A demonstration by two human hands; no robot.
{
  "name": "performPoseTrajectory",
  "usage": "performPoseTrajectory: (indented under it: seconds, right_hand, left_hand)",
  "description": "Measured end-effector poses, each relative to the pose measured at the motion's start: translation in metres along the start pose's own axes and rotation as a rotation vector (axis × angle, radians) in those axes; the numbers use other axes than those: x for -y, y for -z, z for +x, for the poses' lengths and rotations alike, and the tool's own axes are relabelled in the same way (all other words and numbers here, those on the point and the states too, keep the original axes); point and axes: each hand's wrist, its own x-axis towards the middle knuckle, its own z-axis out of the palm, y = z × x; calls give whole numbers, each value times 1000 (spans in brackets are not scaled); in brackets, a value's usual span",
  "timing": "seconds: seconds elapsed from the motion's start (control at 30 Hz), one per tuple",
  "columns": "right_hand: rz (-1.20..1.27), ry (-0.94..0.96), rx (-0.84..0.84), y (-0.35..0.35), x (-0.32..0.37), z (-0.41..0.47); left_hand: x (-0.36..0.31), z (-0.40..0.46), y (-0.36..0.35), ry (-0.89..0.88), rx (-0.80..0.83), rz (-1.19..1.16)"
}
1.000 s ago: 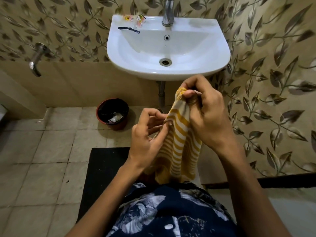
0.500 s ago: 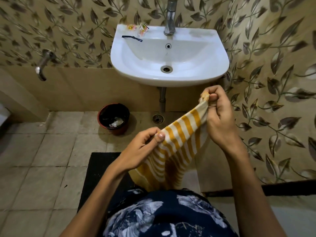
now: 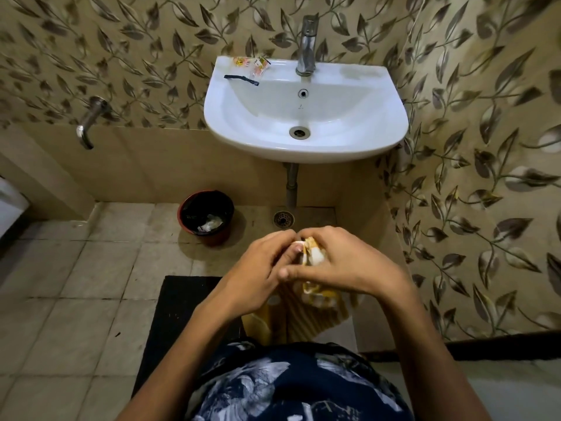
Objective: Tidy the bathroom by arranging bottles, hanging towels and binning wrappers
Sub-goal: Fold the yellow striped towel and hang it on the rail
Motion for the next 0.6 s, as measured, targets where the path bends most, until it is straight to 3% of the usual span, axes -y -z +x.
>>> performPoseTrajectory:
  seconds: [0.1,0.23,0.4,0.5,0.6]
  right_hand:
    - [-130,-120,-26,8,-5,-4]
    - [-15,5,-51,17,-5,-10]
    - [309,76,-380,39,-15,-25]
    - [342,-12,-543,44,-27,-29]
    - [281,-145,-600,42,-39,-28]
  left_hand:
    - [4,-3,3,18,9,-4]
    - [12,-7,4,52,125,-84]
    - [23,-11,8,120,106,-159]
    - [19,-6,11,90,27,-141]
    - [15,-2,12,65,-36,-76]
